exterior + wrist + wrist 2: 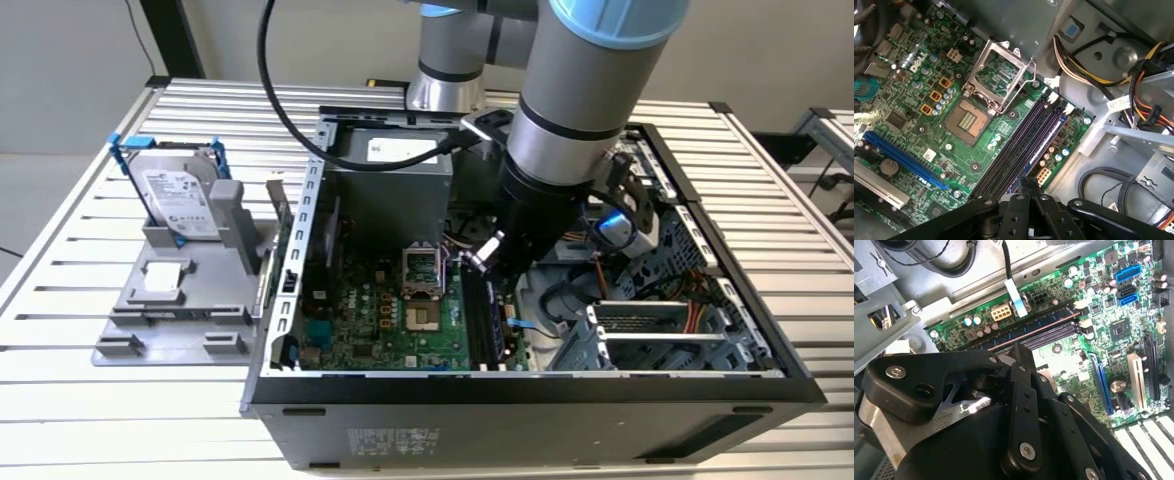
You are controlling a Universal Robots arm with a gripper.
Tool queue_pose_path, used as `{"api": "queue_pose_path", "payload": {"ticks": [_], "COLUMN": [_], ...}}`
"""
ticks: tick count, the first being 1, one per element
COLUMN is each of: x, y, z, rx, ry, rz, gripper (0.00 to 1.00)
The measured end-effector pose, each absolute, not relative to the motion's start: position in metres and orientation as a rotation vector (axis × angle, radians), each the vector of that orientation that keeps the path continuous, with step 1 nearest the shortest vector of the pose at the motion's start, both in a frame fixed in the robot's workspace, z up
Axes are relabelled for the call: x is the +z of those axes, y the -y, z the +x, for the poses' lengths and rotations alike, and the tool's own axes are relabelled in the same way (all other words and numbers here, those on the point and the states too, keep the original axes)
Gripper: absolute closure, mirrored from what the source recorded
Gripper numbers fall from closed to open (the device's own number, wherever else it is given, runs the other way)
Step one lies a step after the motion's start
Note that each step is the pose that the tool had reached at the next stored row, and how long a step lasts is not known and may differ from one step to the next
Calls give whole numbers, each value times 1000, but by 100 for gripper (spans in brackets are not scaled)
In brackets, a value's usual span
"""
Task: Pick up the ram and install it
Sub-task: 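Press down the ram until it locks into place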
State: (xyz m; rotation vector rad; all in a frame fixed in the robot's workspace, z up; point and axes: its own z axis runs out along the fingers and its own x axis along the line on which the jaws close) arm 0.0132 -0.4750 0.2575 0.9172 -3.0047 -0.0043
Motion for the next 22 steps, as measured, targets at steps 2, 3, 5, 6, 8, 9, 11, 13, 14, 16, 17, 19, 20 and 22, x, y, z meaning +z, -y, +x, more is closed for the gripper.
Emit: {"api": "queue_pose_path", "payload": {"ticks": [2,3,5,6,8,9,11,13,14,16,17,19,20,22], "x": [257,257,257,257,257,257,258,258,258,258,258,258,258,258], "y": [475,475,475,475,475,475,475,475,475,475,475,475,475,475], "z": [13,13,13,13,13,13,13,13,13,13,13,13,13,13], "rx": [-4,-4,-4,-4,-4,-5,-6,-7,-7,-7,-7,-7,-7,-7], "ry": [3003,3002,3000,2997,2987,2982,2969,2956,2950,2935,2929,2913,2906,2891], "rz": [923,925,934,943,974,990,1027,1064,1081,1121,1138,1177,1194,1230], "gripper": [100,100,100,100,100,100,100,100,100,100,100,100,100,100]}}
